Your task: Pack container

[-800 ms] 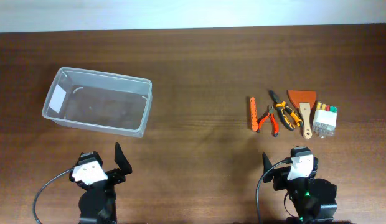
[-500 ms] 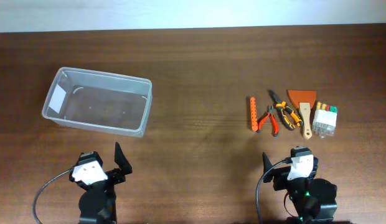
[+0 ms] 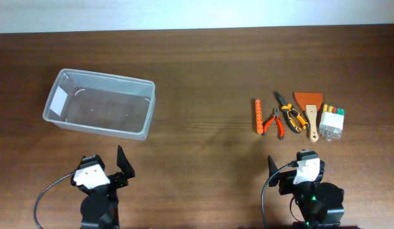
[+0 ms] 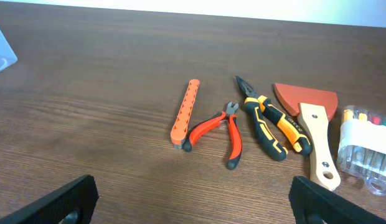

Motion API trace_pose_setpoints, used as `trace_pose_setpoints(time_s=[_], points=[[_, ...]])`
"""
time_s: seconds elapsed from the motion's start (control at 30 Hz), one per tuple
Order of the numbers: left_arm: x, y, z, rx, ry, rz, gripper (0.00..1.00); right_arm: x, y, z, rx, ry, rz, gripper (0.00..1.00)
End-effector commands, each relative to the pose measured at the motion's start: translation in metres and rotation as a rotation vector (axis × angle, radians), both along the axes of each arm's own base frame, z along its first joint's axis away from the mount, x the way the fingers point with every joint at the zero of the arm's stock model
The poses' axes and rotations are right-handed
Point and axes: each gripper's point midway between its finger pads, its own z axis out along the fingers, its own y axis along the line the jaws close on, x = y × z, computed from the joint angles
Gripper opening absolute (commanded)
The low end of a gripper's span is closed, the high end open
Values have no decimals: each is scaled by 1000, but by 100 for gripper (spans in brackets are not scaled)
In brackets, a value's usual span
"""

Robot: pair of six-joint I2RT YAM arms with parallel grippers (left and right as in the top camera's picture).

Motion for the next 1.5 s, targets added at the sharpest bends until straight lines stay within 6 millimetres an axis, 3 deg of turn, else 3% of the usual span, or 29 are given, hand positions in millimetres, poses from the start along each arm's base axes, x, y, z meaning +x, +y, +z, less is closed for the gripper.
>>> trace_pose_setpoints(time_s=[0.0,0.2,0.27,0.63,0.9,0.93,1.07,1.17,1.27,1.33,1.47], points=[[0,-1,-1,9,2,-3,99,0,2,0,10,-7,9,99],[0,-1,-1,9,2,-3,99,0,2,1,11,-10,11,98],[0,-1,-1,9,2,-3,99,-2,11,1,58,-2,50,98],[0,-1,-1,9,2,-3,99,-1,26,26,86,-76,132,98],[0,-1,-1,9,2,-3,99,2,22,100,-9,-70,141,98],[0,-1,-1,9,2,-3,99,10,17,123,-29,-11,116,98],[0,-1,-1,9,2,-3,99,33,11,175,-81,110,61,98],[0,-1,-1,9,2,-3,99,54,34,218,-96,157,134,99],[0,-1,-1,9,2,-3,99,66,84,252,3,205,313,99],[0,0,-1,9,2,-3,99,69,105,257,49,254,385,99],[0,-1,-1,9,2,-3,99,109,147,263,202,289,430,99]])
